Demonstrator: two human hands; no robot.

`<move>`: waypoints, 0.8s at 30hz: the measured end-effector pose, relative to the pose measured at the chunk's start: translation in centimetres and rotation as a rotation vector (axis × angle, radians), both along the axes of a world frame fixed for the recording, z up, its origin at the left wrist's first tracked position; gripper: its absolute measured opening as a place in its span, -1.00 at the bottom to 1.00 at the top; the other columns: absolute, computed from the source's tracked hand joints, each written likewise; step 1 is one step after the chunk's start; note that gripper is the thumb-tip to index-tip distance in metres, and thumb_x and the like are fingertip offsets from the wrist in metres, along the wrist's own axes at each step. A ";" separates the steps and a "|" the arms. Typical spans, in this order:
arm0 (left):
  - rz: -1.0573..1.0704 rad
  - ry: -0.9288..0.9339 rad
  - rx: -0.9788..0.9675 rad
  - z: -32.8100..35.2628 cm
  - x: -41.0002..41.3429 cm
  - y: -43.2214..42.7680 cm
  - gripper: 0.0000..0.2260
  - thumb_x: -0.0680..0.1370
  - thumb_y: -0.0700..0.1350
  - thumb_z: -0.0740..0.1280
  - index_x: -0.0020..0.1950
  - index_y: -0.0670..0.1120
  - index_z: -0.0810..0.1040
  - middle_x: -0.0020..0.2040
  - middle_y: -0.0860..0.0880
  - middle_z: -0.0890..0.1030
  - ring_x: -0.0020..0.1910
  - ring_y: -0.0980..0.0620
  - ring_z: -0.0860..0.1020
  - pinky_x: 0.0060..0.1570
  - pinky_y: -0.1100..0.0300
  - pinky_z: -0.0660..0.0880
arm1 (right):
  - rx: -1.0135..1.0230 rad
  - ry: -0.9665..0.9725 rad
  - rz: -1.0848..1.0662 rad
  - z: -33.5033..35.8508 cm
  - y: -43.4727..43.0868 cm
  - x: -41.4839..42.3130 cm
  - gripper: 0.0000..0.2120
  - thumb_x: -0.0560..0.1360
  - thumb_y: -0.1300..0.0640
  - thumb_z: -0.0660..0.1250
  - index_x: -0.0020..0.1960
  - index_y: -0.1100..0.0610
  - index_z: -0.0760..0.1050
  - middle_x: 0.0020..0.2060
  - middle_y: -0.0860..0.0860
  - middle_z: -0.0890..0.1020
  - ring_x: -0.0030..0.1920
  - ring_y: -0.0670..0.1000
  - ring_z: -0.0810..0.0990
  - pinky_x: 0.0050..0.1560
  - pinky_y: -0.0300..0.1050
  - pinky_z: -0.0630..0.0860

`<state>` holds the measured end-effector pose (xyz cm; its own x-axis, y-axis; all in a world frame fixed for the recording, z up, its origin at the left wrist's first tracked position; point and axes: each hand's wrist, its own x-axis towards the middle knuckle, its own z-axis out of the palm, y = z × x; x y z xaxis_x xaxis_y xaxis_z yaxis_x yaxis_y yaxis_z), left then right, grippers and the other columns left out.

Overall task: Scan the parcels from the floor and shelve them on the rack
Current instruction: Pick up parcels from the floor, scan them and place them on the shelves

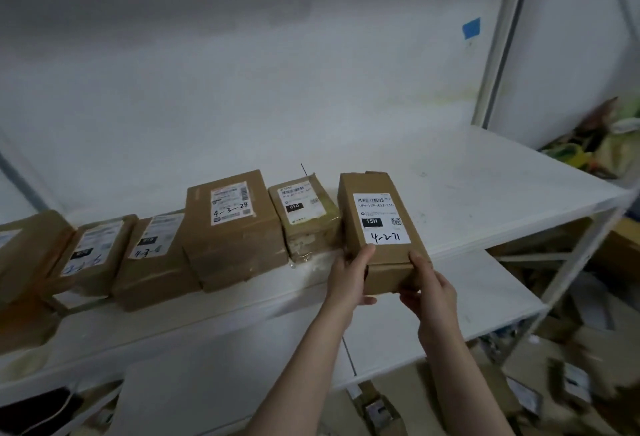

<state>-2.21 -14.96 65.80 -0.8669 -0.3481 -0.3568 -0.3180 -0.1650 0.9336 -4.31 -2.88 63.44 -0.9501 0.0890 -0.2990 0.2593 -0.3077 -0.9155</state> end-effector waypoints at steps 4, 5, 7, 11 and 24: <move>-0.056 -0.124 -0.051 -0.8 -1.4 -1.2 -0.51 0.55 0.28 0.31 0.34 0.00 0.44 0.13 -0.08 0.64 0.05 -0.06 0.63 -0.33 0.14 0.59 | 0.044 -0.044 -0.053 -0.9 -1.0 -0.6 -0.50 0.49 -0.19 0.39 0.25 0.15 0.46 -0.04 0.06 0.61 -0.03 0.12 0.63 -0.13 -0.06 0.56; -0.100 -0.139 -0.079 -0.7 -1.7 -1.6 -0.48 0.55 0.30 0.29 0.37 0.00 0.44 0.14 -0.08 0.64 0.05 -0.07 0.64 -0.35 0.14 0.59 | 0.054 -0.052 -0.075 -1.1 -1.1 -0.8 -0.47 0.49 -0.20 0.39 0.27 0.15 0.46 -0.03 0.07 0.61 -0.03 0.12 0.63 -0.15 -0.05 0.55; -0.197 -0.177 -0.173 -0.6 -2.3 -2.2 -0.43 0.56 0.36 0.23 0.41 0.00 0.44 0.07 -0.08 0.66 -0.05 -0.08 0.68 -0.36 0.14 0.61 | 0.071 -0.072 -0.122 -1.2 -1.3 -1.3 -0.43 0.46 -0.23 0.41 0.28 0.15 0.47 -0.02 0.07 0.62 -0.05 0.10 0.64 -0.20 -0.06 0.55; -0.293 -0.302 -0.419 -0.6 -3.2 -2.8 -0.26 0.53 0.47 0.07 0.42 -0.08 0.43 -0.05 -0.12 0.67 -0.32 -0.09 0.71 -0.33 0.13 0.64 | 0.097 -0.082 -0.218 -0.7 -2.0 -2.5 -0.50 0.44 -0.18 0.46 0.20 0.13 0.47 0.06 0.11 0.62 0.01 0.12 0.66 -0.18 -0.04 0.63; -0.259 -0.331 -0.408 -0.3 -5.8 -3.2 -0.35 0.57 0.44 -0.06 0.09 -0.14 0.35 -0.25 -0.23 0.70 -0.33 -0.18 0.70 -0.21 0.04 0.65 | 0.369 0.135 -0.317 0.8 -4.5 -6.6 -0.82 0.52 0.02 0.42 0.05 0.06 0.53 -0.05 0.01 0.63 -0.05 0.00 0.56 0.04 -0.05 0.53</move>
